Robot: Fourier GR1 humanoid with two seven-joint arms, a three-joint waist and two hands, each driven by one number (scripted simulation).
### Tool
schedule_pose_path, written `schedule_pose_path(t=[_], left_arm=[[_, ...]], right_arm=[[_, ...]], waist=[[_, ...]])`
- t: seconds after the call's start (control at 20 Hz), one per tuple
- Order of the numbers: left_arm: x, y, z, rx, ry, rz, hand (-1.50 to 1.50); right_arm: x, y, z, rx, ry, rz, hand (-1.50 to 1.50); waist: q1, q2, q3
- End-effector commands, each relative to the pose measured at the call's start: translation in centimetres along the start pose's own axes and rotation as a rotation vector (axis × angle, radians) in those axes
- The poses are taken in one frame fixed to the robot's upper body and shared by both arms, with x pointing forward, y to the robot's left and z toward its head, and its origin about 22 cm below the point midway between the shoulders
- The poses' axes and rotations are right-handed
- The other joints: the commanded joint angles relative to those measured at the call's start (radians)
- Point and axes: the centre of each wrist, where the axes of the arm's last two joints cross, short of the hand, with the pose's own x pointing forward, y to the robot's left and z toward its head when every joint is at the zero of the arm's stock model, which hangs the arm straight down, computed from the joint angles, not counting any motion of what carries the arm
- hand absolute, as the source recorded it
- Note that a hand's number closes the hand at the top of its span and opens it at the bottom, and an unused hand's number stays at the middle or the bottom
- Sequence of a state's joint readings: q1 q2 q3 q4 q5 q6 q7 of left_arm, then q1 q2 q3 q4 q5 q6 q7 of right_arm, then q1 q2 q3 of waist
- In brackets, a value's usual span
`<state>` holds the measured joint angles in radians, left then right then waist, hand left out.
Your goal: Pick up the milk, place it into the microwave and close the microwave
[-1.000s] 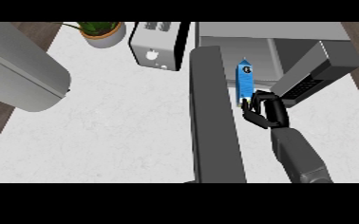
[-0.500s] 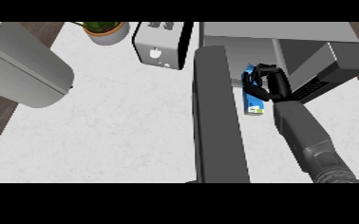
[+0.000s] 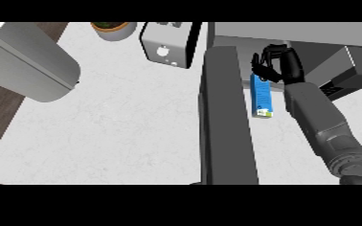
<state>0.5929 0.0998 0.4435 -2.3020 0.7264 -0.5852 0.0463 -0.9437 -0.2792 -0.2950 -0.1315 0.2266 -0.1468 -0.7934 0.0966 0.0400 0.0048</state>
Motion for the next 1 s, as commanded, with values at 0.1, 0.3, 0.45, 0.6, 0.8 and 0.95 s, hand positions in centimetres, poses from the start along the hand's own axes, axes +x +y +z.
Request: schedule_pose_path(t=[0.1, 0.3, 0.45, 0.6, 0.8, 0.95], left_arm=[[0.5, 0.0, -1.2, -0.045, -0.032, 0.01, -1.5], [0.4, 0.5, -1.7, -0.06, -0.04, -0.003, -1.5], [0.2, 0.5, -1.8, -0.058, -0.028, -0.001, -1.5], [0.5, 0.7, -2.0, -0.081, -0.021, -0.007, -1.5], [-0.1, 1.3, -2.2, -0.075, -0.019, 0.003, -1.5], [0.2, 0.9, -2.8, -0.091, -0.028, -0.001, -1.5]], right_arm=[[1.1, -2.7, -1.4, -0.085, -0.012, 0.132, 1.5], [1.4, -2.7, -1.8, -0.117, 0.023, 0.167, 1.5], [1.9, -3.3, -2.3, -0.151, 0.023, 0.191, 1.5], [2.1, -4.4, -2.5, -0.183, 0.031, 0.191, 1.5], [2.6, -4.9, -3.0, -0.227, 0.027, 0.2, 1.5], [2.8, -5.8, -3.1, -0.226, 0.017, 0.213, 1.5]], waist=[[0.028, 0.019, 0.002], [0.048, 0.028, 0.002], [0.06, 0.037, 0.003], [0.067, 0.039, 0.005], [0.078, 0.047, 0.003], [0.079, 0.056, 0.006]])
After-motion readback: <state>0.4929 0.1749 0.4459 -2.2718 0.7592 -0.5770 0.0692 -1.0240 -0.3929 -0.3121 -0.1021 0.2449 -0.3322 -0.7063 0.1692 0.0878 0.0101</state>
